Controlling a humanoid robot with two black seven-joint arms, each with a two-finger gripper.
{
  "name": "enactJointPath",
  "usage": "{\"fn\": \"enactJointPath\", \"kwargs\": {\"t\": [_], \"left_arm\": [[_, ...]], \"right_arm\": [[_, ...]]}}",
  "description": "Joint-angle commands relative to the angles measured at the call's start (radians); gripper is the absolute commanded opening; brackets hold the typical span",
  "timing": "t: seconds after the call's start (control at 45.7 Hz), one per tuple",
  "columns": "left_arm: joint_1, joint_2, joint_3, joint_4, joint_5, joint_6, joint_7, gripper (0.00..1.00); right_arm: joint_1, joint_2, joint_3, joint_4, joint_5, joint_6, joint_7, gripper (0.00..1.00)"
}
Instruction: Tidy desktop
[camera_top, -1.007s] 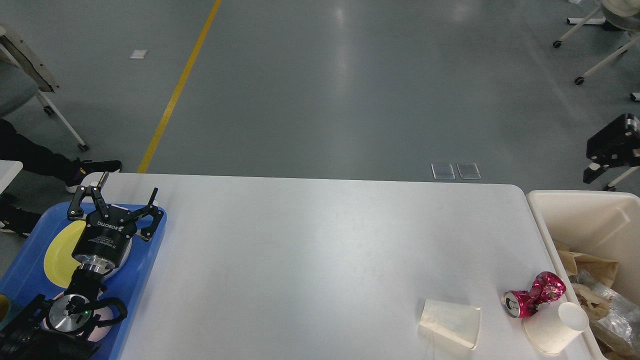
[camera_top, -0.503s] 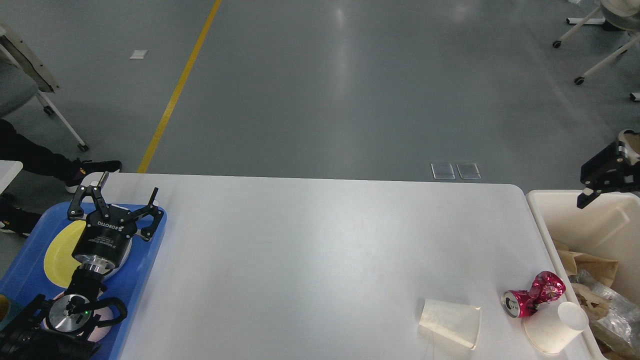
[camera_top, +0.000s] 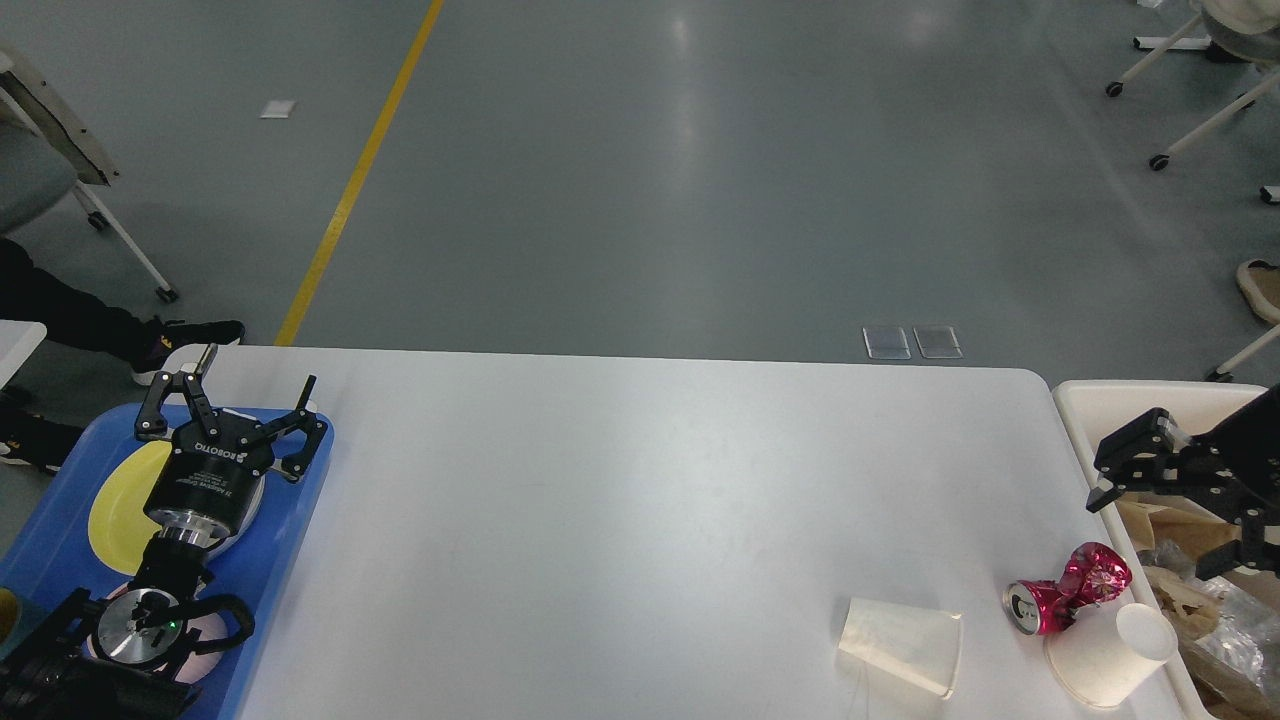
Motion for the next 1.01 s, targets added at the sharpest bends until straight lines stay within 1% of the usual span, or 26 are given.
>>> {"fn": "enactJointPath", "kwargs": {"t": [0.0,0.131,0.306,0.372,0.635,0.832,0.919,0.985], "left_arm": [[0.000,0.000,0.000,-0.001,0.000,0.000,0.000,0.97],[0.000,0.000,0.000,0.000,0.000,0.000,0.000,0.97],[0.000,0.000,0.000,0.000,0.000,0.000,0.000,0.97],[0.000,0.000,0.000,0.000,0.000,0.000,0.000,0.97],[0.000,0.000,0.000,0.000,0.000,0.000,0.000,0.97],[0.000,0.000,0.000,0.000,0.000,0.000,0.000,0.97],[0.000,0.000,0.000,0.000,0.000,0.000,0.000,0.97],[0.000,0.000,0.000,0.000,0.000,0.000,0.000,0.97]], "right_arm": [[-0.163,0.007,0.076,-0.024,-0.001,-0.100,-0.001,0.97],[-0.296,0.021,0.108,-0.064,-0.003,-0.197,-0.001,0.97],[-0.378,0.026,0.108,-0.084,-0.007,-0.287,-0.001,0.97],[-0.382,0.023,0.108,-0.084,-0.006,-0.307,-0.001,0.97],[-0.397,0.027,0.113,-0.091,-0.001,-0.327,-0.001,0.97],[-0.453,0.032,0.115,-0.100,0.005,-0.433,0.000,0.97],[-0.486,0.064,0.116,-0.104,0.005,-0.479,0.000,0.97],[-0.508,0.089,0.122,-0.110,0.007,-0.490,0.000,0.97]]}}
